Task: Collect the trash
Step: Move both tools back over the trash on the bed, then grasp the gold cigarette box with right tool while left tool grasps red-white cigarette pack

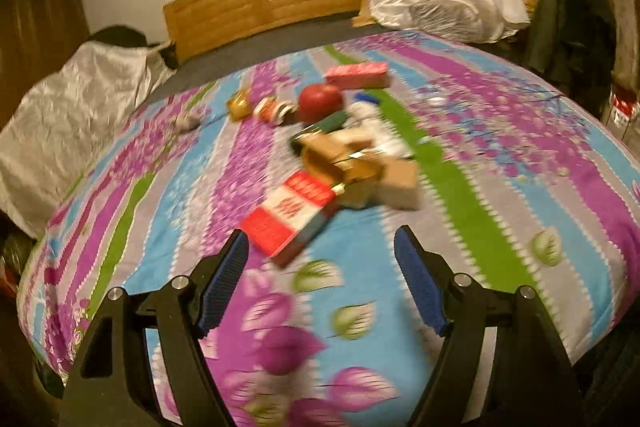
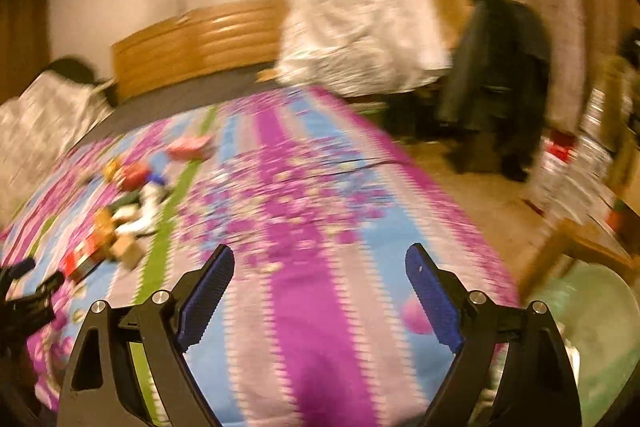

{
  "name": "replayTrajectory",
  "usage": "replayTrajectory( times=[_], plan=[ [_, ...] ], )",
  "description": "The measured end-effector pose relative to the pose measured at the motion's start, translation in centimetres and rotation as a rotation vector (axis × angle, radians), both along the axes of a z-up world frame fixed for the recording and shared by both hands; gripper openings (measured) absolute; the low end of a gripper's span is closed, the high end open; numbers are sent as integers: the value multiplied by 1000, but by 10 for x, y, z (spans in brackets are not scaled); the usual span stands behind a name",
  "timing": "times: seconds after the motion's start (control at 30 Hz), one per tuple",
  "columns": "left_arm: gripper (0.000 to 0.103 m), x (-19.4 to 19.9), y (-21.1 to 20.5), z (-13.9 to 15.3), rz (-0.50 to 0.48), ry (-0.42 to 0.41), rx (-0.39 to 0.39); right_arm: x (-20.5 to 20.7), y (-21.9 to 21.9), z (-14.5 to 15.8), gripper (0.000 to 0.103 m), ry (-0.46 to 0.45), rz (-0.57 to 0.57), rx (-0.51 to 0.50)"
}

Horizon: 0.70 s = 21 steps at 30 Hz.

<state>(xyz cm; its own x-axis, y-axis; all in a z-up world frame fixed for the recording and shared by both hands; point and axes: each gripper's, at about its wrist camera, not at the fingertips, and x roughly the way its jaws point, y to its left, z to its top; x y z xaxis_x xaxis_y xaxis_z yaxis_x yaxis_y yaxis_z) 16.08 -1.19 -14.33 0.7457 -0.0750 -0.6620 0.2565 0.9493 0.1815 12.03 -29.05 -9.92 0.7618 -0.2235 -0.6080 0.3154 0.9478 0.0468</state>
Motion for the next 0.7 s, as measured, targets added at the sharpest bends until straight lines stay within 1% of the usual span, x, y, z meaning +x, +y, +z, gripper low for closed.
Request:
replayTrajectory(
  times=[0.07, 0.17, 0.2, 0.3, 0.43, 0.5, 0.53, 0.57, 0.6, 0.63, 0.67, 0.7],
  plan=[
    [73, 9, 17, -5, 8, 16, -8, 23, 20, -5, 88, 24, 74, 2],
    [74, 21, 36, -12, -4, 55, -17, 55, 51, -14, 88, 59, 184, 13],
    [74, 25, 40, -15, -13, 63, -15, 69, 65, -17, 88, 72, 234, 20],
    [74, 38, 53, -21, -58, 96, -35, 96, 92, -22, 88, 92, 337, 22],
    [74, 60, 59, -28, -166, 135, -66, 144, 128, -25, 88, 126, 488, 57],
    [74, 70, 55, -30, -273, 140, -49, 167, 143, -25, 88, 143, 555, 85],
    [74, 72, 54, -31, -301, 143, -45, 180, 152, -26, 88, 159, 588, 95],
    [74, 78, 52, -32, -352, 156, -46, 193, 162, -27, 87, 177, 618, 94],
    [74, 83, 50, -34, -380, 156, -37, 207, 174, -29, 87, 198, 653, 78],
    [74, 88, 48, -35, -393, 145, -27, 219, 184, -33, 84, 219, 683, 66],
    [74, 92, 48, -36, -407, 147, -29, 228, 190, -36, 77, 235, 699, 57],
    [74, 96, 47, -38, -420, 152, -32, 241, 200, -42, 74, 265, 721, 50]
  ],
)
